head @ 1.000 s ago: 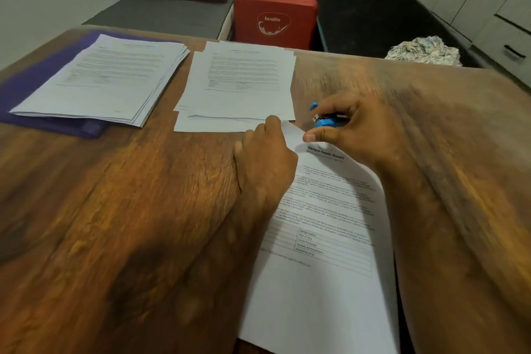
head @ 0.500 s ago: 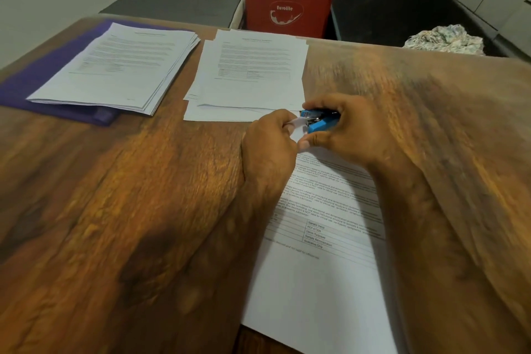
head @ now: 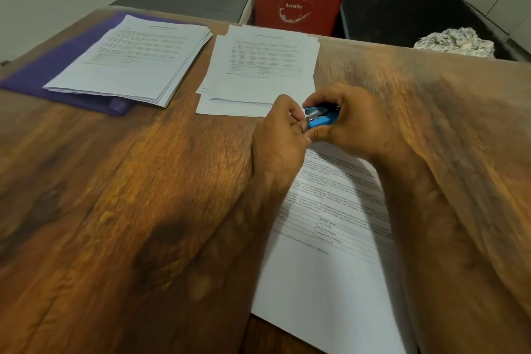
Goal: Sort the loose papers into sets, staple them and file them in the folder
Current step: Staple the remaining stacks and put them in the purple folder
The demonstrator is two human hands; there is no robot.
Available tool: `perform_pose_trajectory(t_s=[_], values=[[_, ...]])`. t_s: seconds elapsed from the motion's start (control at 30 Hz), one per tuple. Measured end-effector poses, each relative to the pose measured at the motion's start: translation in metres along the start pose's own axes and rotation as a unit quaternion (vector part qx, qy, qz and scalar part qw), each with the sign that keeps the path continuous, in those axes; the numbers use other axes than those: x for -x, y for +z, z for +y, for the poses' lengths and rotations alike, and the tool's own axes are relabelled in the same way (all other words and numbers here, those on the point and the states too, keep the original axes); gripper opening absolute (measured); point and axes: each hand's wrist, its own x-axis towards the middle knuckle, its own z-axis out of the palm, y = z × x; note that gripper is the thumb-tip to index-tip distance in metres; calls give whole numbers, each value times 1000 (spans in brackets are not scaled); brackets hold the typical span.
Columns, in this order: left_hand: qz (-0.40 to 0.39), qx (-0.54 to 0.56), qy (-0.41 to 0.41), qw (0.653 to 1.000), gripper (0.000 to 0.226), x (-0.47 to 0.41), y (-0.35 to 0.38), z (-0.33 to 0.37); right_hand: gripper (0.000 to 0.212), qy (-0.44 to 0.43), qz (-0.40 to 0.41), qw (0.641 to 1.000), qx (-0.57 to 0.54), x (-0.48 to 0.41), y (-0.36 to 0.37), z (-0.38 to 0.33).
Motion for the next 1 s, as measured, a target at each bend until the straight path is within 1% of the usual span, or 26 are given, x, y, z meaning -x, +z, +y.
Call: perform_pose_trajectory(t_s=[0.1,0.27,0.33,0.47,0.53,0.6,0.63,0.7,0.83,0.9,1.0], values=[[-7,16,4,1000,24,1,-2,0,38,12,-27,1000,-1,-6,-7,-5],[-8,18,5,1000,19,0,-3,1,41,23,-84,996,17,-10,-12,-8],[-10,14,7,1000,20,0,-3,2,42,27,-88,996,21,-10,-12,-10],[-10,8,11,1000,18,-1,-3,0,49,36,-92,995,19,-11,-13,-13],[-6,0,12,1000,17,0,-4,0,44,37,-96,995,19,-11,-13,-13],[-15,-4,11,1000,23,-1,-4,0,38,35,-98,994,25,-13,-13,-12],[-26,-1,8,1000,31,-1,-5,0,37,33,-96,994,32,-14,-13,-11],[-64,0,9,998,47,-2,-8,-1,36,27,-91,994,50,-16,-13,-10],[-153,-19,51,987,61,0,-13,-3,34,15,-86,994,68,-18,-11,-7],[-150,-22,62,986,64,-1,-14,-6,31,16,-81,995,63,-17,-12,-4],[-137,-17,73,988,58,-3,-12,-9,21,19,-68,997,44,-13,-12,0]])
